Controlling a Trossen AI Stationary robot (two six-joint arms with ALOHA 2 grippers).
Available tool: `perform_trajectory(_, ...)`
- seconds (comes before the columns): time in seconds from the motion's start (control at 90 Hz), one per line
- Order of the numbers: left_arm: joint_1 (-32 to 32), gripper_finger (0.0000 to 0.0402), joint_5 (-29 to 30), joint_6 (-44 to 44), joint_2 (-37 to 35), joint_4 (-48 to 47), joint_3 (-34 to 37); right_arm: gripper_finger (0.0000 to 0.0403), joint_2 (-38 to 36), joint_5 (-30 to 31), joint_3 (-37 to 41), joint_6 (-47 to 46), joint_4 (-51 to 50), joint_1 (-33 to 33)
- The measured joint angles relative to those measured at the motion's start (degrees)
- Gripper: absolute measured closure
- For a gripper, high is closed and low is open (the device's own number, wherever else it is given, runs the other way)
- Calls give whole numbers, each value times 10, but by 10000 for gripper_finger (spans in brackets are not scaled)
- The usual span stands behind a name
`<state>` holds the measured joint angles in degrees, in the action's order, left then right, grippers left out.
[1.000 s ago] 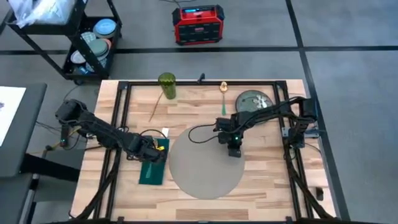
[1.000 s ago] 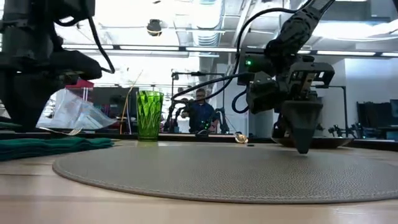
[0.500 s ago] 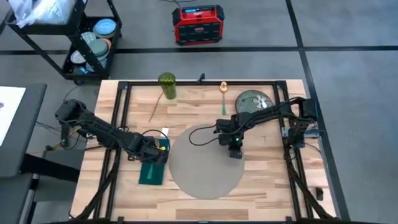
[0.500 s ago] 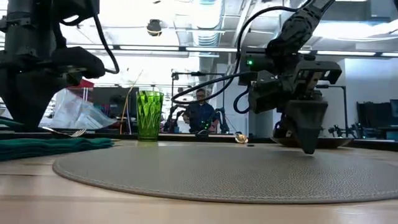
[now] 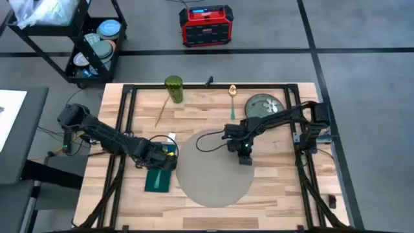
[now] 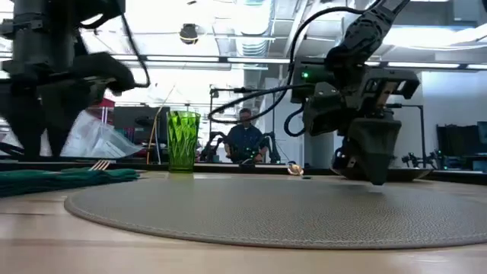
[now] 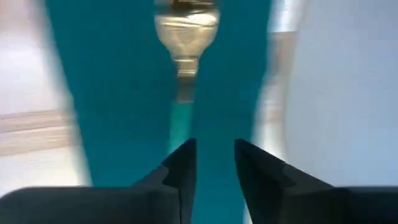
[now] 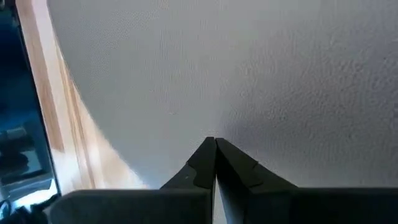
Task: Set table place
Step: Put the knife on the gray table mat
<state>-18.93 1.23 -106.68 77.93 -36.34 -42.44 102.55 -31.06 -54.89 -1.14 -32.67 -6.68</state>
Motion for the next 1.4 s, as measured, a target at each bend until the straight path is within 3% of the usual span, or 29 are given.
perform_trajectory(0.067,18,304,10,19,0,65,0,403,-22,48,-4,1,2,-9)
perform_trajectory(0.178,63,303,81,72,-3,160,-1,403,-72,96,-31,-1,-1,-39)
perform_trajectory(0.289,144,304,137,145,-11,141,-1,403,-127,119,-59,-18,9,-76)
perform_trajectory(0.411,264,304,137,297,-21,118,0,403,-174,128,-78,-34,6,-120)
perform_trajectory(0.533,388,305,99,412,-22,80,0,402,-206,153,-78,-32,-14,-156)
perform_trajectory(0.744,545,302,-54,580,-22,1,-4,356,-209,148,-77,-20,-42,-178)
perform_trajectory(0.922,608,296,-19,684,-22,-79,-26,297,-207,147,-76,-36,-63,-164)
perform_trajectory(1.044,631,296,-13,730,-21,-83,-24,274,-207,147,-76,-48,-64,-152)
perform_trajectory(1.233,633,296,-12,759,-1,-89,-7,265,-207,147,-76,-53,-64,-142)
perform_trajectory(1.4,633,296,-15,759,38,-40,2,269,-207,147,-76,-60,-64,-136)
